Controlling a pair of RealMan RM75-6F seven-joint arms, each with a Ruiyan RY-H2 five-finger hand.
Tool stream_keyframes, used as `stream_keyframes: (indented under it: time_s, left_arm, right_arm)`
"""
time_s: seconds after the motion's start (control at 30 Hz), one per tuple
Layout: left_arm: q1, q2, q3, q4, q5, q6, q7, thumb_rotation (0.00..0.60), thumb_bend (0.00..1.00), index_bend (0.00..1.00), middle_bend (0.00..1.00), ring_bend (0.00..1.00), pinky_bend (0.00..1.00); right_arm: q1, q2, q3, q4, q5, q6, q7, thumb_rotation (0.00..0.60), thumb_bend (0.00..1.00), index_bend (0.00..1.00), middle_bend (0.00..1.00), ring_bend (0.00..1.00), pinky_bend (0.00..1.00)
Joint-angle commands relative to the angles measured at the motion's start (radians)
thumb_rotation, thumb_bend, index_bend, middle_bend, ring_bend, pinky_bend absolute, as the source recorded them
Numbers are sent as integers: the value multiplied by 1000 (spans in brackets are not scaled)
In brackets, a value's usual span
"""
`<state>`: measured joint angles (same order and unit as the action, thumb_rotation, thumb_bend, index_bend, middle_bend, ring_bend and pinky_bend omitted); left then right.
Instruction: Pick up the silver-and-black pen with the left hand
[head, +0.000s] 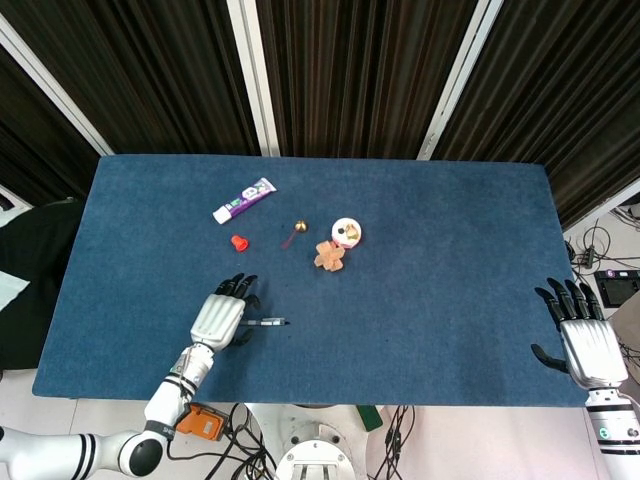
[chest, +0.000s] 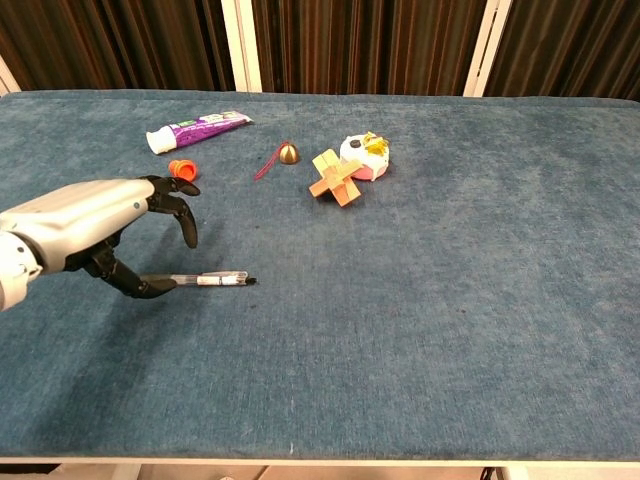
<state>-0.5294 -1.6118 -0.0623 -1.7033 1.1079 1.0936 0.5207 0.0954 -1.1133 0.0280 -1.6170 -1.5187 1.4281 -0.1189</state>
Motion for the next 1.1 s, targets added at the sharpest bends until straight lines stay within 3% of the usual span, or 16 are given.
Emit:
stream_keyframes:
  time_s: [0.03,0.6,1.1]
  left_arm:
    - [-2,-16,4,10,7,4,-2,600,257,412,65,0,140]
    - [-25,-96,-10,74,-25,10,46,600,278,448,80,0,139]
    - [-20,-101,0,122,-24,-10,-12,600,316,489,84,0,140]
  right_arm:
    - [0,0,-1,0,-1,-1,0,600,359,206,119,35,52]
    - [1,2,0,-2,3,-3,3,600,360,206,119,35,52]
    - [2,2,0,-2,4,-5,0,600,360,206,119,35,52]
